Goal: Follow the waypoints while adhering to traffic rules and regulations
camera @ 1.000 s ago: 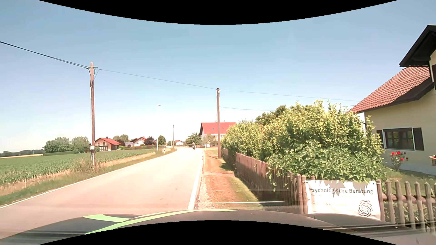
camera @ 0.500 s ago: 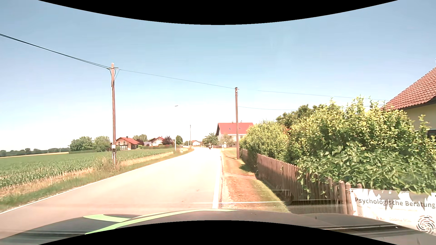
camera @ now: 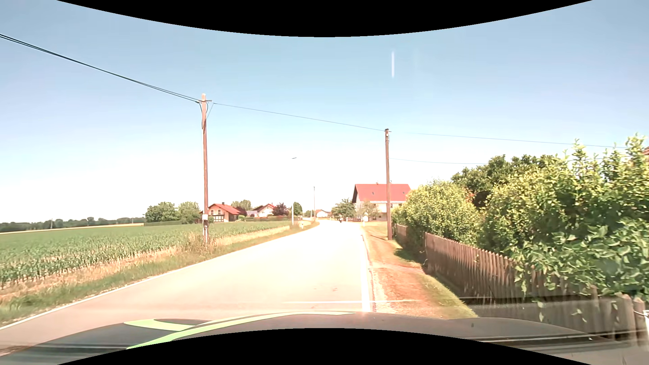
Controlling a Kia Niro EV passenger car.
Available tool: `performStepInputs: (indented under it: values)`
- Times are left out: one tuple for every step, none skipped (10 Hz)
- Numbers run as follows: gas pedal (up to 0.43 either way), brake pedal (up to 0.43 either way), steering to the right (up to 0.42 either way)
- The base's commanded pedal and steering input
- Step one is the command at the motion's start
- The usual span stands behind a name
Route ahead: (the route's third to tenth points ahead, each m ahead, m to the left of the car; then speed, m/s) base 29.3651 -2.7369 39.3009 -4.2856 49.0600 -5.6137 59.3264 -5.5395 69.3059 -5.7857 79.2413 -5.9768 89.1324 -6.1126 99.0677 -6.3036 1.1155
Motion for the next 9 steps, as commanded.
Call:
performStepInputs:
  values:
    - [0.118,0.000,-0.634]
    - [0.130,0.000,-0.559]
    - [0.157,0.000,-0.493]
    - [0.157,0.000,-0.418]
    - [0.157,0.000,-0.352]
    - [0.169,0.000,-0.278]
    - [0.189,0.000,-0.234]
    - [0.189,0.000,-0.186]
    - [0.189,0.000,-0.127]
